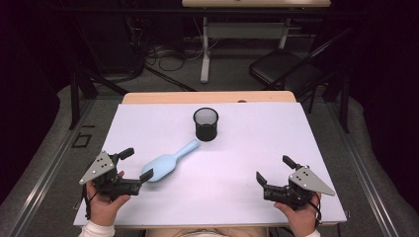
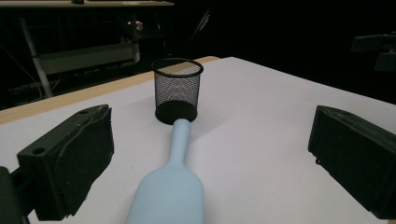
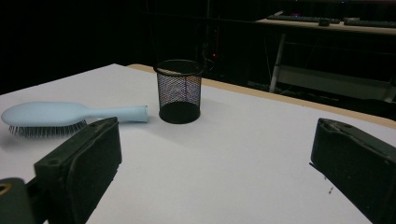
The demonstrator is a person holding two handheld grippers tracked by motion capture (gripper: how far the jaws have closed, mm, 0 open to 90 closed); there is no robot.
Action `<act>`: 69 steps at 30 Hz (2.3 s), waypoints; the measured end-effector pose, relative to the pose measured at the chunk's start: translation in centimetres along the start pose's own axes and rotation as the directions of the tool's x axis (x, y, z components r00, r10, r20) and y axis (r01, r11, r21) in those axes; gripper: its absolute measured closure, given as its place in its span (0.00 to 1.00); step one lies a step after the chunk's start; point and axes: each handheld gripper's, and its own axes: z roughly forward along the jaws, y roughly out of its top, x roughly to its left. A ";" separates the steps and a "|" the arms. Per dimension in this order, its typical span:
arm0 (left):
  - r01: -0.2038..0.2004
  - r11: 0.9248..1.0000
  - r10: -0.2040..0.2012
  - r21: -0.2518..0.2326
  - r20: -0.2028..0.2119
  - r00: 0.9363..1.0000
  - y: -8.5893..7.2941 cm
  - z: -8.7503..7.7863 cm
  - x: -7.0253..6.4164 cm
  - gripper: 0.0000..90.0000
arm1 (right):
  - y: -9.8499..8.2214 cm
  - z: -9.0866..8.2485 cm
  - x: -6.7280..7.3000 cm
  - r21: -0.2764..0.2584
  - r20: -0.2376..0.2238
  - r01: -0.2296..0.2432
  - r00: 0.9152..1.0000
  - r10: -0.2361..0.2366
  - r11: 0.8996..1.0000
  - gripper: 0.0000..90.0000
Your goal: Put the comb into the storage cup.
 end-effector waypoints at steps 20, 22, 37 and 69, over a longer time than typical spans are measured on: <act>0.027 0.998 -0.026 0.049 -0.022 0.999 0.9 0.8 -0.1 0.00 | -0.6 0.3 -0.8 0.019 0.040 -0.020 0.999 0.019 1.000 0.04; 0.032 0.998 -0.030 0.055 -0.027 0.999 1.0 0.9 -0.2 0.02 | -0.6 0.3 -0.8 0.020 0.042 -0.022 0.999 0.021 1.000 0.04; 0.055 0.995 -0.051 0.082 -0.045 0.998 2.7 3.0 0.1 0.19 | -0.7 0.8 -0.9 0.033 0.050 -0.014 0.999 0.012 0.999 0.04; 0.261 0.943 -0.214 0.205 -0.224 0.951 2.8 8.5 2.1 0.67 | -0.7 2.0 -0.1 0.033 0.002 0.017 1.000 -0.017 0.999 0.05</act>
